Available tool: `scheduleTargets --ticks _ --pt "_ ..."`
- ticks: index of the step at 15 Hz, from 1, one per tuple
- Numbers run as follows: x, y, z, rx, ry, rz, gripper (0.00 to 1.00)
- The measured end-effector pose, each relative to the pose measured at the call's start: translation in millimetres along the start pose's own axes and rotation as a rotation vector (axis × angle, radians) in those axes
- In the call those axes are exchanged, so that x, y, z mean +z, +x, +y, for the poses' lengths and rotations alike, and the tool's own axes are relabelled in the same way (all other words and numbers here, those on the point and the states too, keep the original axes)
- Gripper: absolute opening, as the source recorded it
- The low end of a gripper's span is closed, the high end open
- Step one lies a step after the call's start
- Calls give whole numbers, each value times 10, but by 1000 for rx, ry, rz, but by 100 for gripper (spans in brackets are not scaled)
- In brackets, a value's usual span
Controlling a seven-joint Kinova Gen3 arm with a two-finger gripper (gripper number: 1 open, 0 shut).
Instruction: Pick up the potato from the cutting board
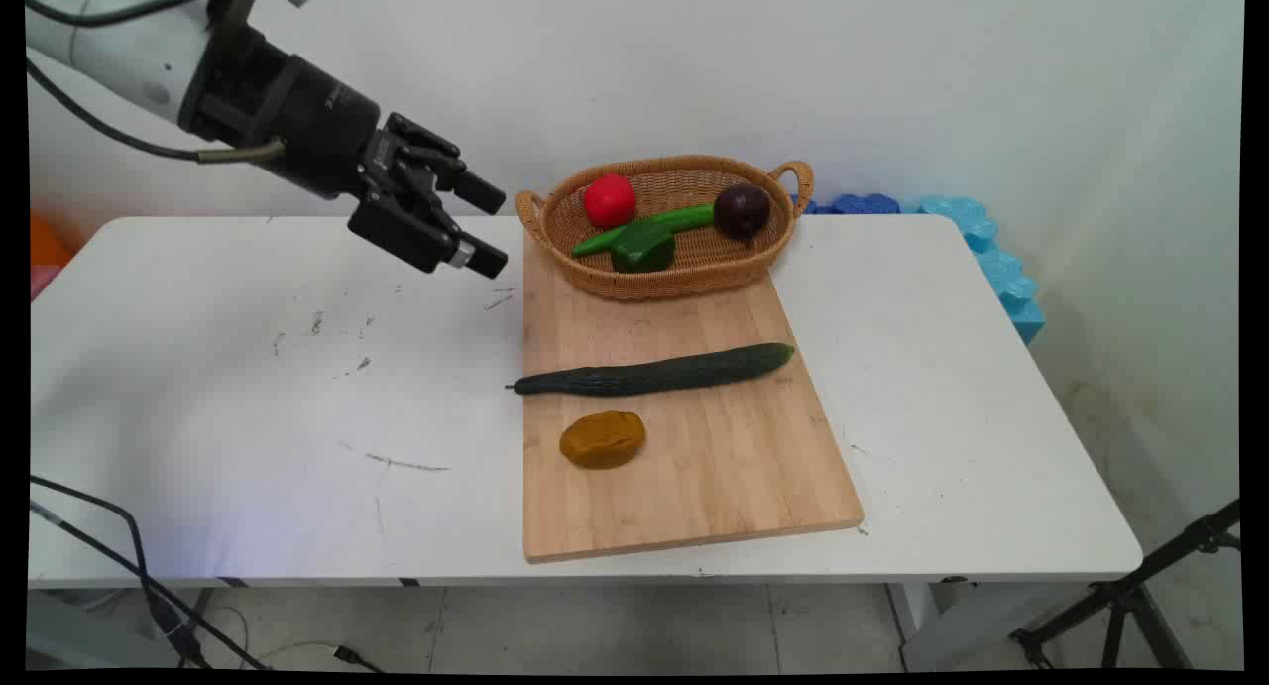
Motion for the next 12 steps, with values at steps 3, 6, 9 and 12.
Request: scheduleTargets --ticks 3,6,9,12 --pt "102 -100 49 -34 8 -48 100" --pt "287 -212 141 -65 5 -104 100" --pt "619 -348 266 -86 10 -165 100" --pt "876 -421 311 -93 28 -197 100"
